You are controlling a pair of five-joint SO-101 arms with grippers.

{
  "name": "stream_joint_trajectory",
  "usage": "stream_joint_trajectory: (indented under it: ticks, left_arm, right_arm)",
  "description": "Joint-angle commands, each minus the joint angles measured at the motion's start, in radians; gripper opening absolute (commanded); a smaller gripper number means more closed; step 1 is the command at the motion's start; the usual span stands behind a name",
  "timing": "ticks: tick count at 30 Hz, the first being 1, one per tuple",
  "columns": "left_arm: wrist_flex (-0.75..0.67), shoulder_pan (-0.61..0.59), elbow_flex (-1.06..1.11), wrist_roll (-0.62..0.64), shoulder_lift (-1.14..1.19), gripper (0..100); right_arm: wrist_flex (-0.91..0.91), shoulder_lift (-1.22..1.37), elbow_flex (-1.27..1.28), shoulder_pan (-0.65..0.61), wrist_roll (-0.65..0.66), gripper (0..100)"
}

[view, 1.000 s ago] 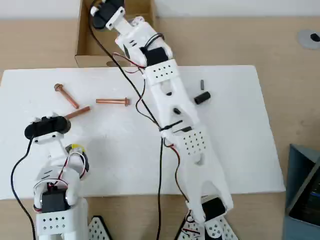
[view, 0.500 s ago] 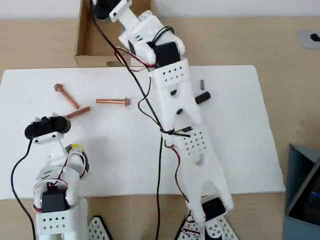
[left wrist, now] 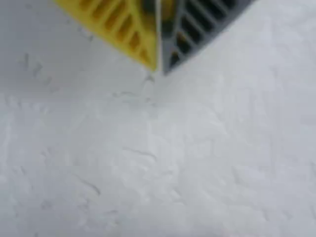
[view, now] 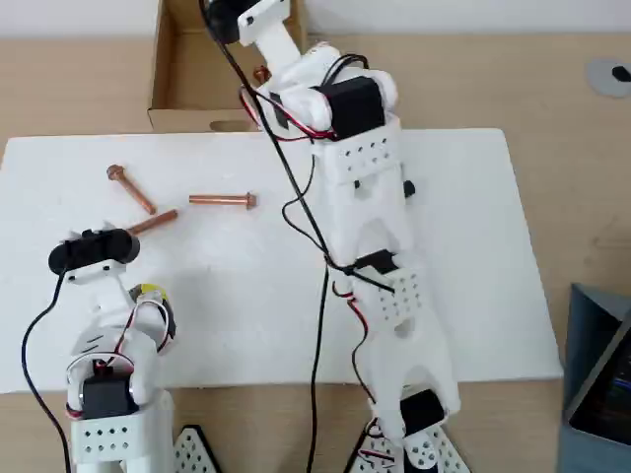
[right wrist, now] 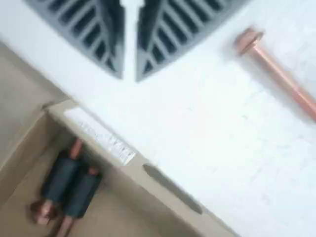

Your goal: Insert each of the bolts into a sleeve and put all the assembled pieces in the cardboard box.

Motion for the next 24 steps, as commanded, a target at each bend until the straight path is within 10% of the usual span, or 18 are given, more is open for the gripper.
stream_joint_trajectory:
  ticks: [1,24]
  left_arm:
    - [0.0,-0.002,-0.006,0.0,-0.004,0]
    - [0.0,-0.005,-0.006,0.0,-0.004,0]
  right_arm:
    - [0.031,-0.111,-0.036,0.044,-0.046,0.9]
    - [0.028,-0.688,0.908,0.186,-0.284,0.9]
